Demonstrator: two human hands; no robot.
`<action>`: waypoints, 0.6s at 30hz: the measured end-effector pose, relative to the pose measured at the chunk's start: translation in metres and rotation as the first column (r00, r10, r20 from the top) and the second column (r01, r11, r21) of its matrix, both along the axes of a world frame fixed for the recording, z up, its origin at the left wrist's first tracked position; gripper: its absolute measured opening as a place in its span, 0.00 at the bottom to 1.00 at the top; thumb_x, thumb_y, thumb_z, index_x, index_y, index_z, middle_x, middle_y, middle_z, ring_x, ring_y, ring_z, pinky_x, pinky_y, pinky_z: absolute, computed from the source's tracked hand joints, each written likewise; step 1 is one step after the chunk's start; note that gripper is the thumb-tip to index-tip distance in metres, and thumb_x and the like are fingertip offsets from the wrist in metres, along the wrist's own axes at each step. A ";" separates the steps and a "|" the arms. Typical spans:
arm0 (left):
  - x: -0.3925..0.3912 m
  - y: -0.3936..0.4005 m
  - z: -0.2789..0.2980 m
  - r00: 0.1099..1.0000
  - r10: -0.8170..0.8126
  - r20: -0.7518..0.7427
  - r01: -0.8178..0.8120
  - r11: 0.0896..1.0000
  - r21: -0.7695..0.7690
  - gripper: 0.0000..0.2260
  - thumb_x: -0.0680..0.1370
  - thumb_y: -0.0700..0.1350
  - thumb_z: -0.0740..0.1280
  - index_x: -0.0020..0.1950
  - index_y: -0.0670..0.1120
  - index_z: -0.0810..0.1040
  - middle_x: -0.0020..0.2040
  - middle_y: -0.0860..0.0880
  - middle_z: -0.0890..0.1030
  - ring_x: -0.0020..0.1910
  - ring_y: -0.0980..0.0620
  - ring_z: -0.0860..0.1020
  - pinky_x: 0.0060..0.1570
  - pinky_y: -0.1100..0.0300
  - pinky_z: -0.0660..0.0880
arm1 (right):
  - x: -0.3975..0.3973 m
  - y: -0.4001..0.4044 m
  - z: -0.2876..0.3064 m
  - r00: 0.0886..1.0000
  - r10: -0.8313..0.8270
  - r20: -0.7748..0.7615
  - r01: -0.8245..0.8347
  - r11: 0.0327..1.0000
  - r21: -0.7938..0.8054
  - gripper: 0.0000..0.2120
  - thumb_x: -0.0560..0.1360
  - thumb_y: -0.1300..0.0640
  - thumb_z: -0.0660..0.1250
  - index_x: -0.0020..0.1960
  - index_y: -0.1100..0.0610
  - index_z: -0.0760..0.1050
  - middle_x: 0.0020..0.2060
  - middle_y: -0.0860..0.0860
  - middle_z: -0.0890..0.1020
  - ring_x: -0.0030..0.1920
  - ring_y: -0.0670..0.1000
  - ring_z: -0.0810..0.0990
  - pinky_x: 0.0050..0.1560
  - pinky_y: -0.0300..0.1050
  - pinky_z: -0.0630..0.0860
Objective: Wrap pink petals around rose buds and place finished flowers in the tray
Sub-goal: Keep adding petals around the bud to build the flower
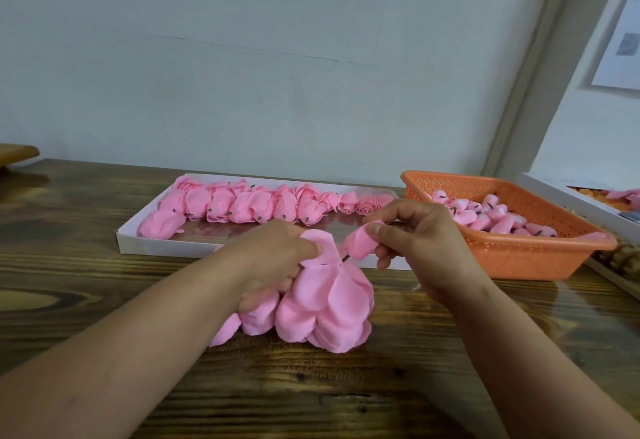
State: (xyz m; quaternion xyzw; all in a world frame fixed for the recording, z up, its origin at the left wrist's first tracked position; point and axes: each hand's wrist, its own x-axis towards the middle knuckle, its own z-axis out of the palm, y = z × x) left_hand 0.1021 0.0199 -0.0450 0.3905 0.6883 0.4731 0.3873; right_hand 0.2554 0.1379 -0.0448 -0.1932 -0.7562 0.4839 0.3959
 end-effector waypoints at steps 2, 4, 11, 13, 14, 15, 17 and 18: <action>0.003 0.001 -0.004 0.962 0.048 0.269 -0.061 0.997 0.041 0.10 0.81 0.36 0.59 0.58 0.33 0.76 0.50 0.36 0.78 0.47 0.43 0.75 0.58 0.44 0.74 | 0.001 0.000 0.003 1.000 -0.015 -0.006 0.016 1.000 0.018 0.09 0.73 0.71 0.67 0.38 0.60 0.79 0.25 0.53 0.80 0.25 0.48 0.76 0.27 0.41 0.76; 0.007 0.001 -0.007 0.892 0.086 0.443 -0.122 0.991 0.053 0.12 0.81 0.37 0.58 0.61 0.32 0.73 0.50 0.34 0.80 0.45 0.42 0.79 0.50 0.48 0.77 | 0.002 0.000 0.007 0.999 -0.041 -0.035 0.042 0.998 0.047 0.09 0.73 0.71 0.67 0.38 0.60 0.79 0.25 0.53 0.79 0.25 0.48 0.75 0.27 0.41 0.76; 0.010 0.001 -0.010 0.786 0.089 0.612 -0.185 0.978 0.095 0.12 0.82 0.38 0.58 0.63 0.34 0.72 0.54 0.34 0.81 0.45 0.43 0.81 0.45 0.51 0.80 | 0.003 -0.009 0.017 0.999 0.025 -0.033 -0.020 0.991 0.133 0.11 0.73 0.71 0.67 0.37 0.58 0.79 0.26 0.50 0.79 0.25 0.48 0.76 0.27 0.40 0.76; 0.012 -0.001 -0.010 0.774 0.050 0.631 -0.164 0.979 0.124 0.11 0.82 0.37 0.58 0.61 0.35 0.74 0.51 0.36 0.83 0.43 0.44 0.83 0.43 0.52 0.82 | 0.000 -0.011 0.016 0.999 0.023 -0.027 -0.019 0.989 0.144 0.11 0.72 0.72 0.67 0.37 0.58 0.79 0.28 0.47 0.79 0.26 0.48 0.75 0.28 0.42 0.77; 0.013 -0.002 -0.010 0.768 0.028 0.640 -0.149 0.979 0.136 0.10 0.82 0.37 0.57 0.59 0.35 0.74 0.49 0.36 0.84 0.42 0.45 0.84 0.42 0.53 0.82 | 0.000 -0.012 0.016 1.000 0.016 -0.027 -0.012 0.989 0.150 0.11 0.72 0.72 0.67 0.37 0.58 0.79 0.29 0.46 0.79 0.26 0.47 0.75 0.28 0.42 0.77; 0.014 -0.004 -0.011 0.762 0.010 0.648 -0.135 0.980 0.144 0.10 0.82 0.36 0.57 0.58 0.35 0.75 0.48 0.36 0.84 0.42 0.44 0.84 0.41 0.54 0.82 | -0.001 -0.012 0.016 1.000 0.007 -0.026 -0.003 0.988 0.154 0.11 0.72 0.72 0.67 0.37 0.58 0.79 0.30 0.45 0.79 0.26 0.47 0.75 0.28 0.42 0.77; 0.014 -0.006 -0.012 0.752 -0.016 0.659 -0.116 0.981 0.156 0.11 0.81 0.36 0.57 0.59 0.35 0.74 0.50 0.36 0.84 0.46 0.43 0.84 0.42 0.54 0.82 | -0.001 -0.012 0.016 1.000 -0.008 -0.026 0.012 0.987 0.161 0.10 0.72 0.71 0.67 0.37 0.59 0.79 0.31 0.44 0.79 0.26 0.47 0.75 0.28 0.41 0.77; 0.014 -0.007 -0.012 0.747 -0.032 0.664 -0.105 0.981 0.165 0.11 0.79 0.35 0.59 0.60 0.35 0.74 0.50 0.36 0.83 0.48 0.42 0.84 0.43 0.53 0.82 | -0.001 -0.012 0.017 1.000 -0.012 -0.028 0.017 0.987 0.163 0.10 0.72 0.71 0.67 0.38 0.59 0.79 0.31 0.45 0.79 0.26 0.47 0.75 0.28 0.41 0.77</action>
